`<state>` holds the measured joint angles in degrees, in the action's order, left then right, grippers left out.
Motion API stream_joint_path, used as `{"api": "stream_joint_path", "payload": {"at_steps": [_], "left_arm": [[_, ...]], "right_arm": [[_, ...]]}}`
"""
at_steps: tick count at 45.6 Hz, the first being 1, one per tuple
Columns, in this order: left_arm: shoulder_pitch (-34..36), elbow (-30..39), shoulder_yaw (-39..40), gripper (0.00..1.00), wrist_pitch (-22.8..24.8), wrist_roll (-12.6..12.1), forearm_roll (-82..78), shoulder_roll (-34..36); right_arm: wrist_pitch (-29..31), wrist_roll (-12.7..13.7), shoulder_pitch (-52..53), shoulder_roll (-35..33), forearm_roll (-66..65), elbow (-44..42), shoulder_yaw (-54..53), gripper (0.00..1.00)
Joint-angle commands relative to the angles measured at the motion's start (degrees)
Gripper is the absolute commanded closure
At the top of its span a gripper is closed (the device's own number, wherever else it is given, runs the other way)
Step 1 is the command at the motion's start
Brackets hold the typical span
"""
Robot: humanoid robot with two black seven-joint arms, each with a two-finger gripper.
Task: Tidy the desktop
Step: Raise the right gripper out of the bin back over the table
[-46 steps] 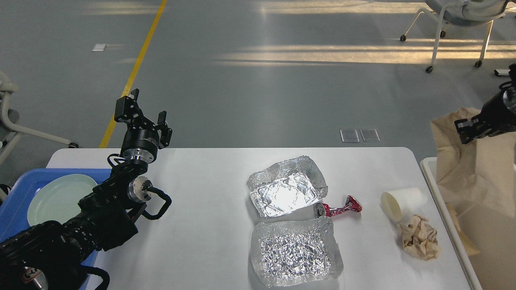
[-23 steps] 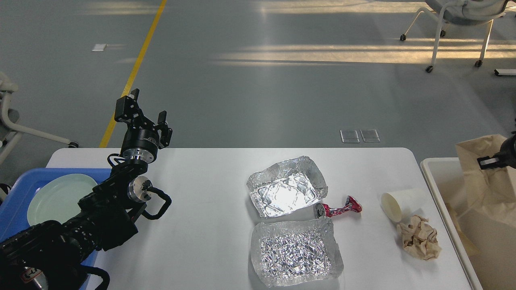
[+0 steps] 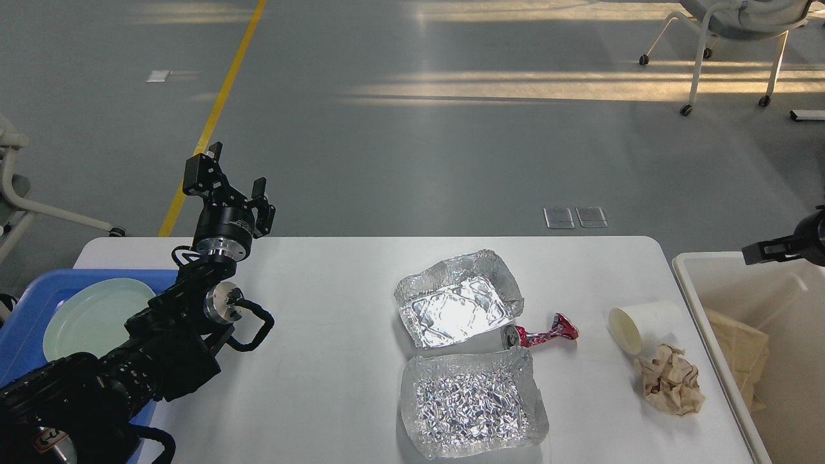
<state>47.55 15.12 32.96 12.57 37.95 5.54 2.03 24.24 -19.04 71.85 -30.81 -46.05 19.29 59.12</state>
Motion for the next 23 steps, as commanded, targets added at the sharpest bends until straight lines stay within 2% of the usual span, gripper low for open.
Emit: {"api": "stream_joint_path", "payload": {"at_steps": [1, 5, 9, 15, 23], "left_arm": [[0.0, 0.0, 0.0, 0.0, 0.0, 0.0, 0.0, 0.0], [0.0, 0.0, 0.0, 0.0, 0.0, -0.1, 0.0, 0.0], [0.0, 0.0, 0.0, 0.0, 0.0, -0.1, 0.0, 0.0], [0.0, 0.0, 0.0, 0.0, 0.0, -0.1, 0.0, 0.0], [0.0, 0.0, 0.0, 0.0, 0.0, 0.0, 0.0, 0.0]], "right_arm": [[0.3, 0.1, 8.1, -0.7, 1.5, 10.7, -0.1, 0.02], [0.7, 0.1, 16.2, -1.8, 2.3, 21.2, 0.0, 0.02], [3.7, 0.7, 25.0, -3.3, 3.5, 31.7, -0.1, 0.02], [9.5, 2.4, 37.2, -3.6, 7.9, 44.3, -0.2, 0.02], [20.0, 2.8, 51.6, -3.6, 17.8, 56.5, -0.2, 0.02]]}}
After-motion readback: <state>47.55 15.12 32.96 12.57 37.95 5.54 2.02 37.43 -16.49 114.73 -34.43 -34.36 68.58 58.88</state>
